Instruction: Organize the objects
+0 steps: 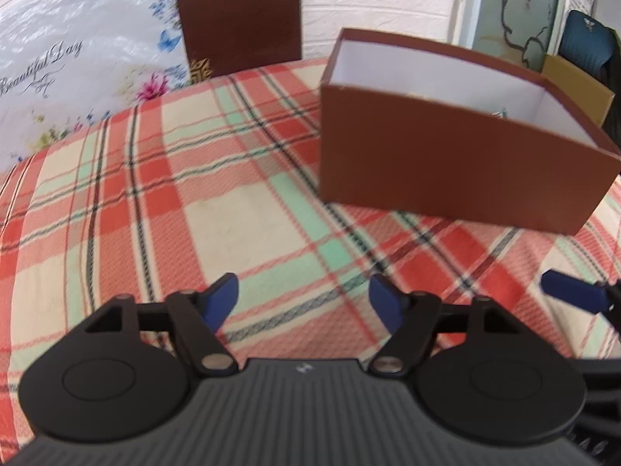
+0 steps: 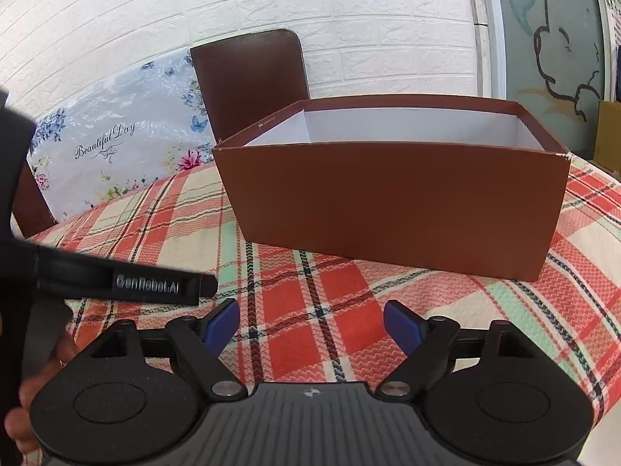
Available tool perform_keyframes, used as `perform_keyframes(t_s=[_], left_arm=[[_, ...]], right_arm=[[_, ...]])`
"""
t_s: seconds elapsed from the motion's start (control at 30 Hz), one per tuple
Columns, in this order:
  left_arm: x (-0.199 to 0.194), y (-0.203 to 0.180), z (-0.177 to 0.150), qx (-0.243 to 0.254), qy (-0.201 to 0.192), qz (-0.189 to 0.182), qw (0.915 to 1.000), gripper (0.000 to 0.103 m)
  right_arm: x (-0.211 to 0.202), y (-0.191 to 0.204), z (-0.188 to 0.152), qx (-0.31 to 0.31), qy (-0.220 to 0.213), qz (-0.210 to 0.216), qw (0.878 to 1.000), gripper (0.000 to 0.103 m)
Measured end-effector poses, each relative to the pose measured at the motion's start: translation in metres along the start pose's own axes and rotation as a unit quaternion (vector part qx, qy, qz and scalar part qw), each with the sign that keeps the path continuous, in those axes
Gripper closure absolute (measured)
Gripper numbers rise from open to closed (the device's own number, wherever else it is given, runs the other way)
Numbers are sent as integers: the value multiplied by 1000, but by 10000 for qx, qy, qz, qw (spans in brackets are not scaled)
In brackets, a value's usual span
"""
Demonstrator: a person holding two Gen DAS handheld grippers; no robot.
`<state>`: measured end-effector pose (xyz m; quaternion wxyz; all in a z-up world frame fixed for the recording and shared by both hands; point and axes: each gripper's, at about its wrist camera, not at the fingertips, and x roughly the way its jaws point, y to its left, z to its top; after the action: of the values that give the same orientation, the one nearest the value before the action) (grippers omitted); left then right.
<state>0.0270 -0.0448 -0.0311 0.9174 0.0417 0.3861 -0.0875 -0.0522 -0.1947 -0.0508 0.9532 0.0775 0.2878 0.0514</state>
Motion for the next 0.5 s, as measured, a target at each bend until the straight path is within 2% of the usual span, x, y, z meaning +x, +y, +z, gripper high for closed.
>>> perform_keyframes(t_s=[0.23,0.3,0.43,0.5], left_arm=[[2,13,-17,-136,185,212,9995,15],[-3,16,-18,-156,130,312,9993,13],[-17,18,-15,-153,-133,395,9990,0],[-26,18,-12,-122,-296,476,9984,0]], right_arm=[[-3,6,-1,69,-62,-155,9998,19],[-10,10,0,-22,-285,-303,9991,17],[-26,15,6,-6,-774,-413,9961,11],[-35,15,10,122,-915,-390,9950,7]])
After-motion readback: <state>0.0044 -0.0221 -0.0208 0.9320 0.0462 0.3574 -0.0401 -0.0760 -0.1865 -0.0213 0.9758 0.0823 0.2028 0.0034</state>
